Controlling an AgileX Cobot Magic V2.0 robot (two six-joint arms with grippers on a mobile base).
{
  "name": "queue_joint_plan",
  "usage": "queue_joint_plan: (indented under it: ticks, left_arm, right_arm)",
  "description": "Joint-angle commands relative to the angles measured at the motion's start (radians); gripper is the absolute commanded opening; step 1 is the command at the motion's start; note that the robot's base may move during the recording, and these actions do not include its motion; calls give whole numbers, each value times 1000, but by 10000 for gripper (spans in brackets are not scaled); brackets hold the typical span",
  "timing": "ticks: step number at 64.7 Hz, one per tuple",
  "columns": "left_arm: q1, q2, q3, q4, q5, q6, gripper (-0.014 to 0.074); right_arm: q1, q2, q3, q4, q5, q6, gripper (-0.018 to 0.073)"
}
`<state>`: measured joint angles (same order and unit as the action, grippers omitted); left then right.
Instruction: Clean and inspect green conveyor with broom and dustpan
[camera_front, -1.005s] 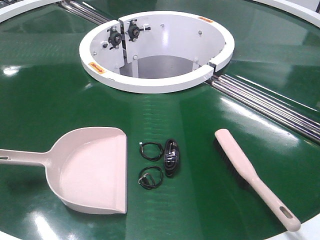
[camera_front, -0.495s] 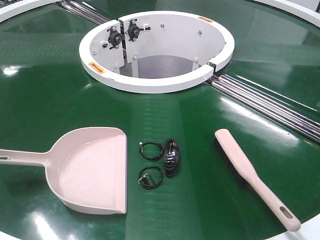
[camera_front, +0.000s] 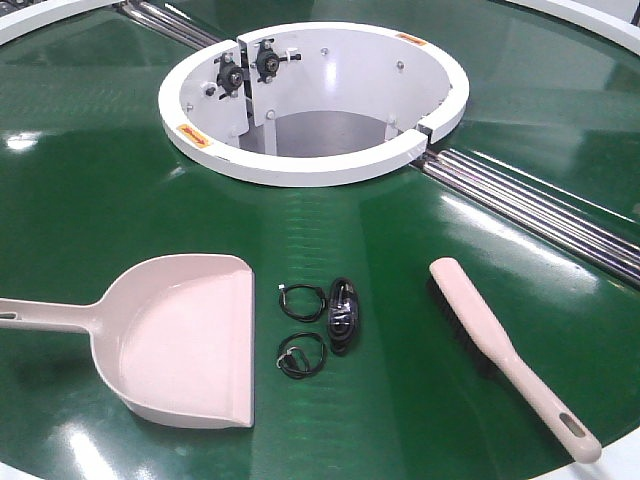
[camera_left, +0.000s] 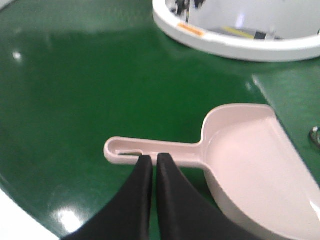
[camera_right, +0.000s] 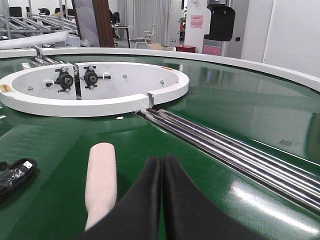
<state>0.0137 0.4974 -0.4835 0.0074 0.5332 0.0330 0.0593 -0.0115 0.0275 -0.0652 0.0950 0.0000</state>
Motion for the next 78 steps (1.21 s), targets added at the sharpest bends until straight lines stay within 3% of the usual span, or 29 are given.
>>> queue_joint_plan:
  ticks: [1, 17, 28, 55, 71, 78]
  left_arm:
    - [3, 46, -37, -7, -71, -11, -6]
    - [3, 61, -37, -7, -68, -11, 11]
    - [3, 61, -37, -7, -73, -10, 79]
    - [3, 61, -37, -7, -75, 24, 475]
    - [3, 61, -39, 1, -75, 27, 490]
    - [3, 85, -111, 27, -4, 84, 485]
  right_arm:
    - [-8, -11, 4, -6, -74, 0, -9]
    - [-8, -11, 4, -6, -74, 0, -9]
    - [-8, -11, 4, -6, -74, 0, -9]
    - [-8, -11, 4, -6, -74, 0, -9]
    - [-8, -11, 4, -6, -74, 0, -9]
    - [-8, -11, 4, -6, -74, 0, -9]
